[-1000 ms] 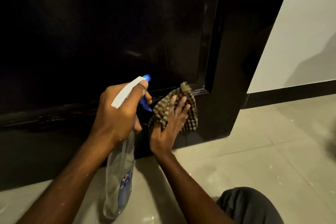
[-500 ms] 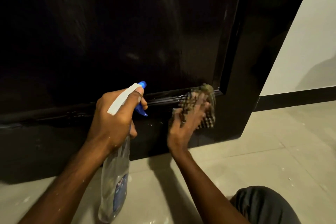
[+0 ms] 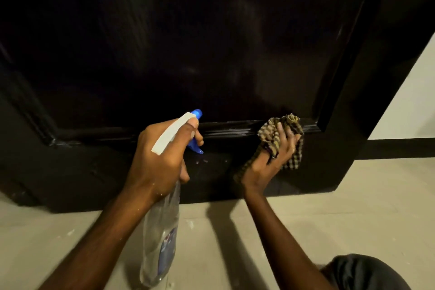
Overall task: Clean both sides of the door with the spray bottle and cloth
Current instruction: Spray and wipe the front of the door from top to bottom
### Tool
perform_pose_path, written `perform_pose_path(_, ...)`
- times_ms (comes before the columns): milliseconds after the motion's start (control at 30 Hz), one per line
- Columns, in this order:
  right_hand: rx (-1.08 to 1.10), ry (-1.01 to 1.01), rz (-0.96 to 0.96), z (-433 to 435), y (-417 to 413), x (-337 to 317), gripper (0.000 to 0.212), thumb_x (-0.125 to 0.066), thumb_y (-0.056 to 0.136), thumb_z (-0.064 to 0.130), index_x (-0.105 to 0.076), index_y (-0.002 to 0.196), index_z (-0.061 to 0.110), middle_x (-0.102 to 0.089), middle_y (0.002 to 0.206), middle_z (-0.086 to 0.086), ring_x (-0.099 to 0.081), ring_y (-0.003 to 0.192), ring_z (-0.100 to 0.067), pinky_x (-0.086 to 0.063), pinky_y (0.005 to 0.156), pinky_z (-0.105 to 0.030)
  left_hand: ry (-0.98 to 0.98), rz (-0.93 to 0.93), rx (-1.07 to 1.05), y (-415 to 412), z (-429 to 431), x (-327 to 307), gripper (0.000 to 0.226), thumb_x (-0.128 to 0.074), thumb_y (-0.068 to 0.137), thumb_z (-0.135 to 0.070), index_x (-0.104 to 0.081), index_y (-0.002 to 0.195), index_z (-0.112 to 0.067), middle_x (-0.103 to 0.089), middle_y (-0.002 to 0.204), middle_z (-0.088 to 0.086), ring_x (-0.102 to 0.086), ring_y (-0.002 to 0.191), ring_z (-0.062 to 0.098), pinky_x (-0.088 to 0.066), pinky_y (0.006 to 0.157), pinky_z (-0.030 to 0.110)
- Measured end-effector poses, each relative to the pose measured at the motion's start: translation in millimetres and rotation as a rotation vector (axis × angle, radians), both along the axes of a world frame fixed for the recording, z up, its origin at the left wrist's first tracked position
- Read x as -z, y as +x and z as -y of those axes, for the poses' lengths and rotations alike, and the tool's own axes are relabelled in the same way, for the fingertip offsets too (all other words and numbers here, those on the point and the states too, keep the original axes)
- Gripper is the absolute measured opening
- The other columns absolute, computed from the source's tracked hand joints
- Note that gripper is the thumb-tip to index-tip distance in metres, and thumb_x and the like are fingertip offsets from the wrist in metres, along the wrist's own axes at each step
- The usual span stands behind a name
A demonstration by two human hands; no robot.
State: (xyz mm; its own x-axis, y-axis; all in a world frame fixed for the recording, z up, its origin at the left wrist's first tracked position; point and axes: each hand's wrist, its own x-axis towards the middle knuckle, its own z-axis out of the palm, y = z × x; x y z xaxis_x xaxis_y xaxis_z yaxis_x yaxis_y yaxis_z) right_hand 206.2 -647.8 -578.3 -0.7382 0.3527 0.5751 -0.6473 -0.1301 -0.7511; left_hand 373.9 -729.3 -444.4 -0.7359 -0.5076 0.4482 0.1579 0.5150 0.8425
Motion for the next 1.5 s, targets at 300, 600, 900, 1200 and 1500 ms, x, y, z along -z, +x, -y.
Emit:
perform_pose_path(300,-0.210,0.633,-0.367,42.0,42.1,23.2,0.056,-0.048,0.089,0.023,-0.050,0.144,0.020,-0.048,0.151,0.000,-0.027,0.151,-0.019,-0.017,0.122,-0.036,-0.015,0.008,-0.090,41.3,43.8,9.9,0.041,-0.043,0.093,-0.045,-0.067,0.080,-0.014,-0.066,0.062,0.006,-0.053,0.035,0.025,-0.045,0.042,0.025)
perform_pose_path(600,0.006,-0.025,0.141,-24.1,-30.4,13.9,0.060,-0.046,0.093,0.029,-0.028,0.149,0.018,-0.019,0.166,0.000,-0.014,0.155,-0.034,-0.017,0.123,-0.056,-0.036,-0.012,-0.068,32.2,37.0,16.3,0.041,-0.046,0.091,-0.046,-0.066,0.083,-0.011,-0.064,0.058,-0.008,-0.052,0.033,0.014,-0.043,0.040,0.020)
perform_pose_path(900,-0.261,0.664,-0.284,21.3,42.5,21.0,0.058,-0.045,0.089,0.022,-0.049,0.147,0.016,-0.044,0.156,0.001,-0.022,0.154,-0.022,-0.018,0.123,-0.042,-0.020,-0.029,-0.042,30.5,33.1,10.2,0.043,-0.046,0.091,-0.049,-0.067,0.080,-0.013,-0.069,0.067,-0.004,-0.053,0.033,0.023,-0.044,0.039,0.027)
perform_pose_path(1200,0.023,0.595,-0.132,-47.0,-18.8,29.0,0.065,-0.043,0.085,0.015,-0.045,0.149,0.008,-0.032,0.160,0.002,-0.012,0.156,-0.024,-0.009,0.126,-0.042,-0.046,-0.009,-0.117,49.1,59.2,21.9,0.039,-0.044,0.094,-0.040,-0.068,0.082,-0.011,-0.067,0.064,0.004,-0.053,0.034,0.024,-0.046,0.040,0.025)
perform_pose_path(1500,-0.135,0.842,-0.279,50.6,59.1,14.2,0.065,-0.048,0.091,0.029,-0.035,0.154,0.022,-0.033,0.161,0.004,-0.005,0.156,-0.014,0.000,0.125,-0.031,0.000,-0.105,-0.187,78.8,89.7,30.8,0.047,-0.044,0.089,-0.050,-0.068,0.080,-0.012,-0.052,0.041,0.016,-0.050,0.032,0.025,-0.043,0.042,0.023)
